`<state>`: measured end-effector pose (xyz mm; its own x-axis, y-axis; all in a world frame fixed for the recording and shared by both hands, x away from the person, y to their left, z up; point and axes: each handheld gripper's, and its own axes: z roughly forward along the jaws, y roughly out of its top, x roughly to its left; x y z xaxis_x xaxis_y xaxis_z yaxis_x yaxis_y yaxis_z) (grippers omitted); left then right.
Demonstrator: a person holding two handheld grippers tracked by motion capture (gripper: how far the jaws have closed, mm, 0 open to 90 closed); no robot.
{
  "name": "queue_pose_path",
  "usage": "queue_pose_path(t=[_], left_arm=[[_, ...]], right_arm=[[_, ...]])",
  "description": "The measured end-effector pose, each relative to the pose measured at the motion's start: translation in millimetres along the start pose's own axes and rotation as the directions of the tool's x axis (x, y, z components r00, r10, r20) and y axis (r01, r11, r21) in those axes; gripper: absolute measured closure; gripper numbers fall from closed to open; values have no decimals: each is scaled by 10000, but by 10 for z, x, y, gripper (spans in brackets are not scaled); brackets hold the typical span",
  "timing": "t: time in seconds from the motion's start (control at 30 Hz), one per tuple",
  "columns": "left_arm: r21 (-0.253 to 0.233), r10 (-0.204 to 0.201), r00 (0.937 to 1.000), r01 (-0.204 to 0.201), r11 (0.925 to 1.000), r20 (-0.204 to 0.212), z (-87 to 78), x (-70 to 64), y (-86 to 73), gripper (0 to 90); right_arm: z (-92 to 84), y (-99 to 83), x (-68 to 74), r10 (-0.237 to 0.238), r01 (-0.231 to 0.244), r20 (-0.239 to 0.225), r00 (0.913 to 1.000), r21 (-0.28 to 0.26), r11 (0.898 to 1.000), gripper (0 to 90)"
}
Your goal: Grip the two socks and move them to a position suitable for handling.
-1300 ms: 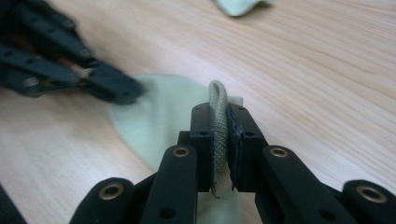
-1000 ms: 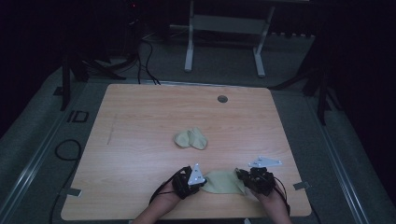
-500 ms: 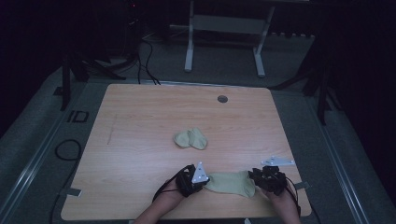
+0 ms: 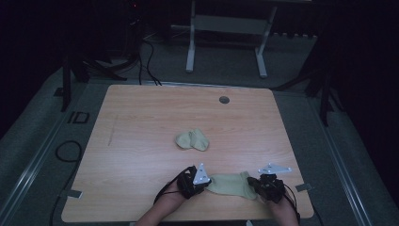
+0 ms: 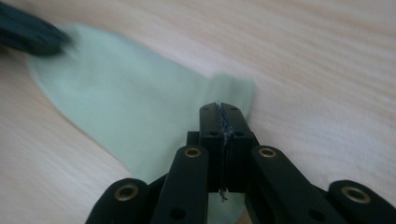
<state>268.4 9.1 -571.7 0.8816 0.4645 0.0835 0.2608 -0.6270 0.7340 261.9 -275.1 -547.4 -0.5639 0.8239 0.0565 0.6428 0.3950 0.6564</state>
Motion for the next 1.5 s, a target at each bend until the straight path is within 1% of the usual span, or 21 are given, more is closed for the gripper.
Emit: queue_pose_path(t=[0.1,0.2,0.33,0.43,0.47,0.5,0.53,0.6,0.63,0.7,0.77,0.83,0.9,0.97,1.1,1.13,1.27,1.3,1.33,1.47,1.5], left_arm=[[2,-9,10000,9,10000,18,0,5,0,893],[-7,-15,10000,16,10000,47,5,6,3,893],[-31,3,10000,-3,10000,52,24,-9,22,893],[-13,22,10000,-22,10000,61,18,-7,42,887],[-13,22,10000,-22,10000,61,18,-7,42,852],[-293,-110,9999,111,9995,46,-20,-2,51,808],[-442,-198,9998,201,9988,64,-47,6,56,808],[-740,-494,9985,511,9959,246,-147,45,71,773],[-791,-534,9983,553,9953,253,-181,53,72,729],[-945,-616,9977,640,9935,284,-284,60,50,683],[-942,-625,9979,640,9935,180,-359,55,2,620],[-880,-631,9979,641,9941,146,-422,57,-65,610],[-822,-852,9963,857,9929,97,-478,72,-144,579],[-772,-953,9954,948,9925,-25,-530,94,-223,579],[-779,-1367,9903,1345,9878,-233,-646,163,-412,579],[-836,-1565,9873,1538,9846,-258,-678,185,-466,579],[-867,-1960,9797,1919,9776,-411,-765,233,-622,572],[-847,-1986,9791,1944,9772,-433,-780,238,-648,560],[-869,-2050,9777,2007,9758,-444,-798,240,-680,560],[-922,-2249,9733,2199,9711,-470,-870,247,-780,552],[-984,-2340,9712,2289,9685,-443,-892,252,-808,549]], right_arm=[[35,-40,-66,46,-53,258,9997,271,9996,883],[19,-64,-140,255,-262,303,9992,221,9994,884],[7,-71,-156,233,-244,456,9987,256,9994,882],[3,-59,-155,253,-264,376,9990,283,9993,854],[3,-59,-155,253,-264,376,9990,283,9993,854],[-27,-23,-152,348,-350,205,9992,108,9993,791],[-27,-23,-152,348,-350,205,9992,108,9993,791],[-48,15,-144,275,-275,364,9990,-17,9996,730],[-54,48,-143,191,-189,331,9993,-73,9998,683],[-58,107,-129,0,3,408,9992,-73,10000,639],[-62,172,-119,-32,38,369,9993,-144,9999,595],[-61,234,-110,-164,174,423,9990,-234,9996,565],[-53,320,-94,-236,246,365,9991,-273,9993,547],[-40,399,-76,-322,335,387,9987,-337,9989,540],[11,554,-45,-446,456,254,9987,-378,9982,512],[30,596,-39,-483,491,214,9986,-385,9981,504],[116,767,12,-711,717,146,9974,-437,9965,476],[160,861,46,-845,847,74,9964,-424,9955,451],[160,861,46,-845,847,74,9964,-424,9955,451],[259,1047,117,-1072,1070,-26,9942,-445,9933,443],[284,1091,135,-1133,1131,-13,9936,-415,9927,440]])
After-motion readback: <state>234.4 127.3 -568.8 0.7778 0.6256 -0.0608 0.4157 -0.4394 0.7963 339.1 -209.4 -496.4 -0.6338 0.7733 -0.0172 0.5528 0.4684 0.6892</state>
